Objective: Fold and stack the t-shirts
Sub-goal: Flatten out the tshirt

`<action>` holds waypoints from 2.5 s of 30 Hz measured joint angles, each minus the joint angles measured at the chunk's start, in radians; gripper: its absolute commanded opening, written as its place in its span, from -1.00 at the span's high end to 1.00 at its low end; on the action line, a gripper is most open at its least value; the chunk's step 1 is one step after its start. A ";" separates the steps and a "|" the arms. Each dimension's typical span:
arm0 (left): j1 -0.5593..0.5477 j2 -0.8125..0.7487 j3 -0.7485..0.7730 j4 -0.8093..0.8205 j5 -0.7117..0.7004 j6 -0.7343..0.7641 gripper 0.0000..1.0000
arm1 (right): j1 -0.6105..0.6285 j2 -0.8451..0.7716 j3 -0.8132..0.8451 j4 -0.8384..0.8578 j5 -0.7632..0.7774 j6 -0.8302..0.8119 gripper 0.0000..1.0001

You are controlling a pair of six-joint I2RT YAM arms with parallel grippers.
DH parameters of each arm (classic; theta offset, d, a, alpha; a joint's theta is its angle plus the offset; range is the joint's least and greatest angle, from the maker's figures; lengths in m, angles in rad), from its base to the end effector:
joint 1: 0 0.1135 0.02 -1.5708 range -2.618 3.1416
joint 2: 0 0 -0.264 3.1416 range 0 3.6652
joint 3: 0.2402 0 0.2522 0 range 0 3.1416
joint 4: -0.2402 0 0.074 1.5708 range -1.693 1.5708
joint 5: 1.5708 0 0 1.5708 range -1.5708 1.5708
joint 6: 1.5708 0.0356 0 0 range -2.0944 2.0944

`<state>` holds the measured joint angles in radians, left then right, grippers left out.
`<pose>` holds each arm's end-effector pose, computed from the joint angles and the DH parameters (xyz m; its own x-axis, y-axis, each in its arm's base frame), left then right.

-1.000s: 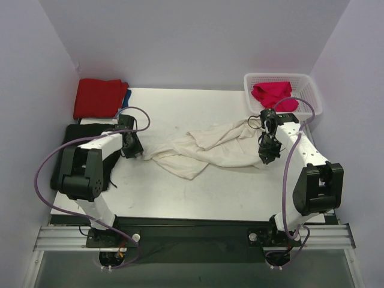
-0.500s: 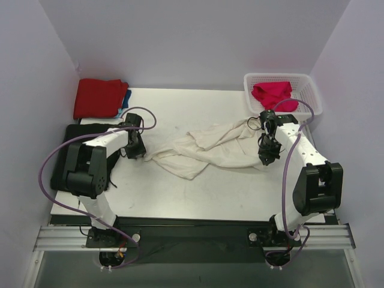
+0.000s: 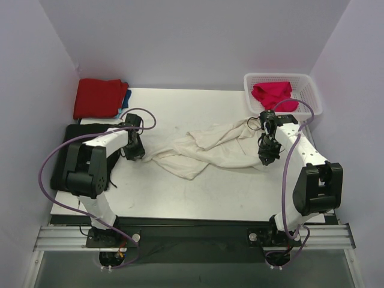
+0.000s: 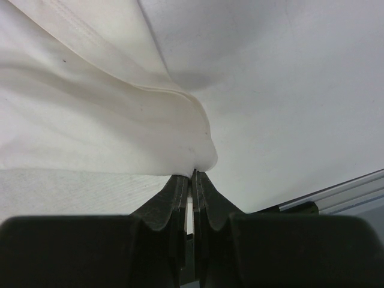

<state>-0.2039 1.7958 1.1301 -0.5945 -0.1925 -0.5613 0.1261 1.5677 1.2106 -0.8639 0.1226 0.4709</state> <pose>0.3362 -0.0626 0.1630 -0.8647 -0.3547 -0.3557 -0.3765 0.9264 -0.0085 0.3052 0.0343 0.2454 -0.8683 0.3438 -0.3575 0.3487 0.9357 0.0531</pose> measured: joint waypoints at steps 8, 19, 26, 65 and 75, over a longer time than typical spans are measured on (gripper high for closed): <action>-0.020 0.025 0.030 -0.019 -0.003 0.027 0.32 | 0.006 0.000 0.000 0.000 0.000 0.000 1.00; -0.038 0.032 0.039 -0.025 -0.006 0.060 1.00 | 0.008 0.000 -0.006 0.005 0.000 0.002 1.00; -0.039 0.032 0.051 -0.048 -0.001 0.074 1.00 | 0.008 0.000 -0.005 0.007 0.001 0.003 1.00; 0.082 -0.475 0.964 0.124 0.092 0.156 1.00 | -0.024 -0.257 0.906 0.001 -0.059 -0.121 1.00; 0.083 -0.645 0.953 0.167 0.093 0.241 1.00 | -0.023 -0.470 0.927 0.039 -0.073 -0.109 1.00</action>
<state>-0.1207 1.1511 2.0834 -0.4278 -0.0990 -0.3206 0.1028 1.0981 2.1372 -0.8249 0.0494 0.3614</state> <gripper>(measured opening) 0.033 0.046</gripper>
